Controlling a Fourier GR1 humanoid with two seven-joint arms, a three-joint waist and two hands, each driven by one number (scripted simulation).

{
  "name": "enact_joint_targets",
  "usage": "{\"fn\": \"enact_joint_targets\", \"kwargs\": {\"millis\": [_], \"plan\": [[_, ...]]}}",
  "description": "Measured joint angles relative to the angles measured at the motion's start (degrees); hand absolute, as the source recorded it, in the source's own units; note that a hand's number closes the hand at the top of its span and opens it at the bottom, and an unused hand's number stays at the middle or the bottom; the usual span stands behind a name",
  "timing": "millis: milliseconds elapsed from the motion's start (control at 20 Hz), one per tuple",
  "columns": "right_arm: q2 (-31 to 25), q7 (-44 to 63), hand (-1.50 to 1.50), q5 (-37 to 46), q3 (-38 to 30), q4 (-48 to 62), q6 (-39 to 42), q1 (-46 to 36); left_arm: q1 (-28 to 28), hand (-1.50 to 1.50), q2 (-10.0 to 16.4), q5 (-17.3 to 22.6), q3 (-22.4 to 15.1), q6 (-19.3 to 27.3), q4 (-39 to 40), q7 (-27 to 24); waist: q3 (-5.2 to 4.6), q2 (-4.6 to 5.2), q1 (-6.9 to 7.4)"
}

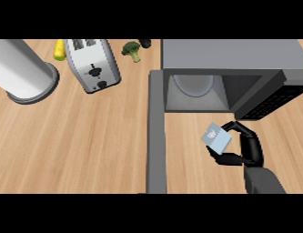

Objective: Pick up the milk, place it into the microwave and close the microwave

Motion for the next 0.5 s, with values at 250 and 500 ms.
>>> {"fn": "enact_joint_targets", "kwargs": {"millis": [250, 500], "plan": [[0.66, 2.09, 1.5, -1.27, 2.04, -5.71, 4.28, 1.79, 1.71, -1.5, -1.23, 0.66, 1.05, -1.49, -0.63, -0.53, -0.01, -0.1, -0.19], [2.48, 8.72, 1.5, -0.96, 5.89, -18.31, 4.55, 6.27, 1.11, -1.5, 0.61, 2.55, 2.38, -0.93, 0.35, 0.79, -0.04, -0.2, -0.51]]}}
